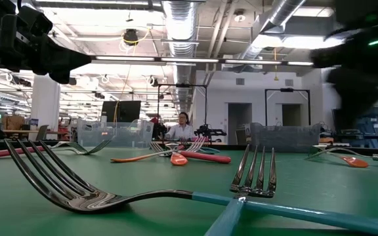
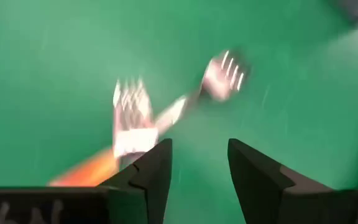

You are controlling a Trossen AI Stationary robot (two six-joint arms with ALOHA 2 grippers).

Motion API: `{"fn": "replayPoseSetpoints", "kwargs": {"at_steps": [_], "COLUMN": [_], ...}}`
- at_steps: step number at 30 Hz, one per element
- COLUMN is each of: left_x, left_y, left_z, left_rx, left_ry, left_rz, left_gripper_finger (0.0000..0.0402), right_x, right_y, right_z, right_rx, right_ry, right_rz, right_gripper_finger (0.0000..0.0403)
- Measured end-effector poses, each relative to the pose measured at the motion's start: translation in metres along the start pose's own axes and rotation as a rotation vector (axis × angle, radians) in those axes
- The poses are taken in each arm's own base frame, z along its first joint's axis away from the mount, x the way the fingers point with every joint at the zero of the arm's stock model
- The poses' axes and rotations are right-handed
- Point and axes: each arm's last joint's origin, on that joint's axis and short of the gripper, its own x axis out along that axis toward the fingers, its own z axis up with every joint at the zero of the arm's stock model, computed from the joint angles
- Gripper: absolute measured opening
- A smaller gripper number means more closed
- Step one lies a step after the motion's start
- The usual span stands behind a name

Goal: Sort silverware by color (type)
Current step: Put the orange fork into the transparent bin

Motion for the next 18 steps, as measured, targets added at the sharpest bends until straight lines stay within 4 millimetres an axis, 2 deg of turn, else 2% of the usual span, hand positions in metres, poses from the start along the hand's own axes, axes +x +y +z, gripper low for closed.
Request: {"fn": "replayPoseSetpoints", "kwargs": {"at_steps": [3,11,15,18], "left_x": [0.0,0.0,0.0,0.0], "left_y": [0.0,0.0,0.0,0.0], "left_z": [0.0,0.0,0.0,0.0], "left_rx": [0.0,0.0,0.0,0.0], "left_ry": [0.0,0.0,0.0,0.0], "left_rz": [0.0,0.0,0.0,0.0], "left_gripper_finger": [0.0,0.0,0.0,0.0], "right_x": [0.008,0.017,0.012,0.009], "right_y": [0.001,0.004,0.006,0.0], "right_z": [0.017,0.043,0.046,0.043], "right_rx": [0.064,0.042,-0.022,-0.032], "right_ry": [-0.043,-0.087,-0.121,-0.103], "right_rz": [0.019,0.091,0.145,0.113], "right_gripper_finger": [0.0182,0.0191,0.0191,0.0191]}}
